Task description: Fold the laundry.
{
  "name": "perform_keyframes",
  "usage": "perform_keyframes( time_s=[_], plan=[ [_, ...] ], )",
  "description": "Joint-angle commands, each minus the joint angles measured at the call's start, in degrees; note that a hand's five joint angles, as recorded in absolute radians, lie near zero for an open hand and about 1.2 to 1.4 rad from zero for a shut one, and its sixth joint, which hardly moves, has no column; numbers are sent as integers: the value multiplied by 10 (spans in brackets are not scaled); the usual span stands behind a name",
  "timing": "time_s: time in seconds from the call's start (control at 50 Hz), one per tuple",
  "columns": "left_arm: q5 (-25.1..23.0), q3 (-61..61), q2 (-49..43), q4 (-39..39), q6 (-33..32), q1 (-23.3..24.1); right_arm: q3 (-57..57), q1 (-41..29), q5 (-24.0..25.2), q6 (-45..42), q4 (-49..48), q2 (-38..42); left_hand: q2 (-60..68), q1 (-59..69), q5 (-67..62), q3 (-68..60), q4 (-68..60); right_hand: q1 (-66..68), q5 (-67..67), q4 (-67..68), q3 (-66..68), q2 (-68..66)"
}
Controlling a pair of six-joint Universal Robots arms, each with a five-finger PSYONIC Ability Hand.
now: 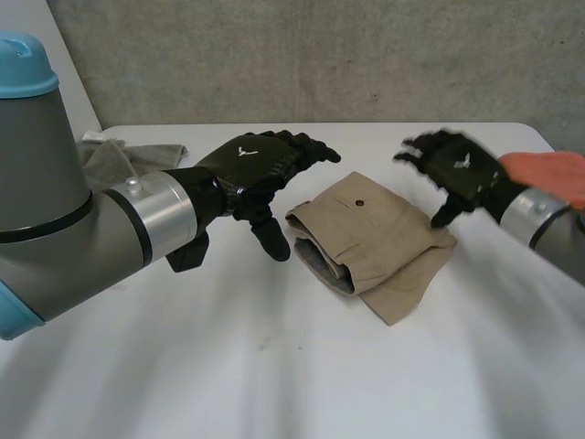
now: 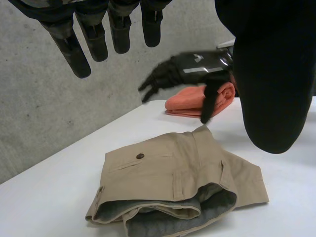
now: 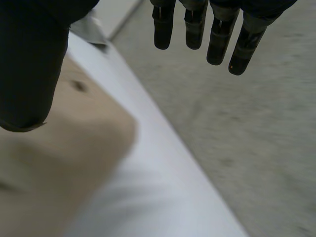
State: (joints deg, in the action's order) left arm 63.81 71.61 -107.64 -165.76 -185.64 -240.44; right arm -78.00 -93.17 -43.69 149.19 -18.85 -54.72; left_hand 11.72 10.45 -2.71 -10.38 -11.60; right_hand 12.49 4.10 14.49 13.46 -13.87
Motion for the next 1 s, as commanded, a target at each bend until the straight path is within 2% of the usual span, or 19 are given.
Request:
perform_keyframes(
  time_s=[0.02,0.14,0.28,0.62,0.88,1.0],
  plan=[
    [0,0,-4,0,9,0,-94,1,38,-86,0,-10,-10,3,20,-3,9,-21,-37,-41,-30,35],
    [0,0,-6,-1,11,0,-121,0,37,-167,-1,2,-10,3,20,-3,9,-21,-37,-41,-30,35],
    [0,1,-6,0,11,0,-121,6,39,-200,0,15,-10,3,20,-3,9,-21,-37,-41,-30,35],
    [0,3,-7,-1,12,0,-126,36,48,-201,0,14,-10,3,20,-3,9,-25,-41,-45,-35,39],
    [-1,3,-7,-1,12,-1,-119,27,43,-203,-7,40,-10,3,20,-3,9,-25,-41,-45,-35,39],
    [-1,4,-7,-1,12,0,-100,-2,39,-200,-12,52,-10,3,20,-3,9,-25,-41,-45,-35,39]
  ],
)
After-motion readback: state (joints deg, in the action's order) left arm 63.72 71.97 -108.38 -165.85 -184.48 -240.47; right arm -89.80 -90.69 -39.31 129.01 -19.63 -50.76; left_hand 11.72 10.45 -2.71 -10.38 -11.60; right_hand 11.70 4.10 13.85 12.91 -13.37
